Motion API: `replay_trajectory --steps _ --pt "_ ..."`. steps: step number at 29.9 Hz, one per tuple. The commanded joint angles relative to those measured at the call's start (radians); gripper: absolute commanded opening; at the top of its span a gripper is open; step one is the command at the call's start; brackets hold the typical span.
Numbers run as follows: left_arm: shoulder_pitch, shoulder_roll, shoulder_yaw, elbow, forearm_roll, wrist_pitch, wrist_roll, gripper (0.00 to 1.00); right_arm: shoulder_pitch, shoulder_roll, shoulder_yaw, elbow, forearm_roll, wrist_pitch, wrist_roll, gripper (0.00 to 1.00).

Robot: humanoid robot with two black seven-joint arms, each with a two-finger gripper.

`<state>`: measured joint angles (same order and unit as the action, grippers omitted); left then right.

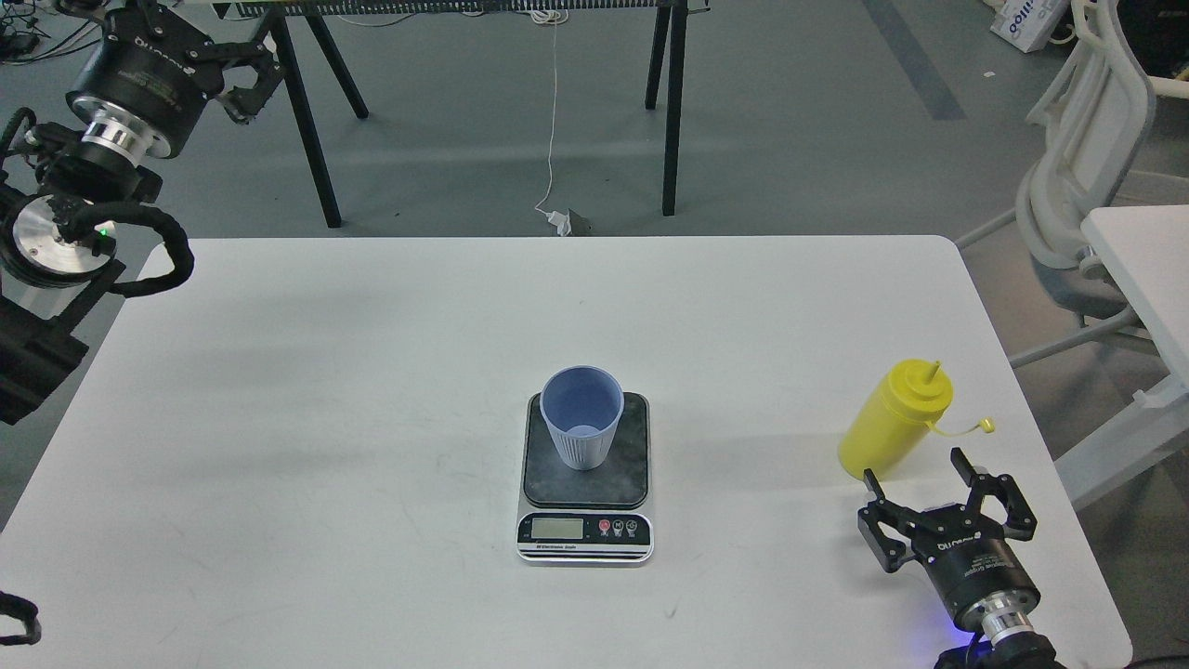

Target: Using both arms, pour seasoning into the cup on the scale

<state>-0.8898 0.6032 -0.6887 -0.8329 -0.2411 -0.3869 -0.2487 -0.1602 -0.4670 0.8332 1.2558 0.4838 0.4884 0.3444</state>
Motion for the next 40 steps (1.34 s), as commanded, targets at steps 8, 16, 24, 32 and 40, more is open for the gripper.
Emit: replay_trajectory --steps 8,16,24,32,40 --pt "0.017 -0.003 -0.005 0.003 -0.001 -0.006 -0.001 1.0 -0.078 -0.292 0.119 -0.041 -0.102 0.0 0.004 0.99" --pt "0.023 -0.011 -0.008 0.015 -0.007 -0.007 -0.001 1.0 0.298 -0.323 0.192 -0.281 -0.192 0.0 -0.007 0.99" --pt "0.052 -0.026 -0.015 0.075 -0.015 -0.027 -0.004 1.0 0.779 -0.236 -0.023 -0.501 -0.208 0.0 -0.07 0.98" --pt "0.097 -0.046 -0.06 0.075 -0.046 -0.05 -0.007 1.0 1.01 -0.026 -0.025 -0.734 -0.189 0.0 -0.097 0.99" --pt "0.097 -0.045 -0.061 0.074 -0.044 -0.05 -0.011 1.0 1.051 0.016 -0.019 -0.797 -0.189 0.0 -0.096 0.99"
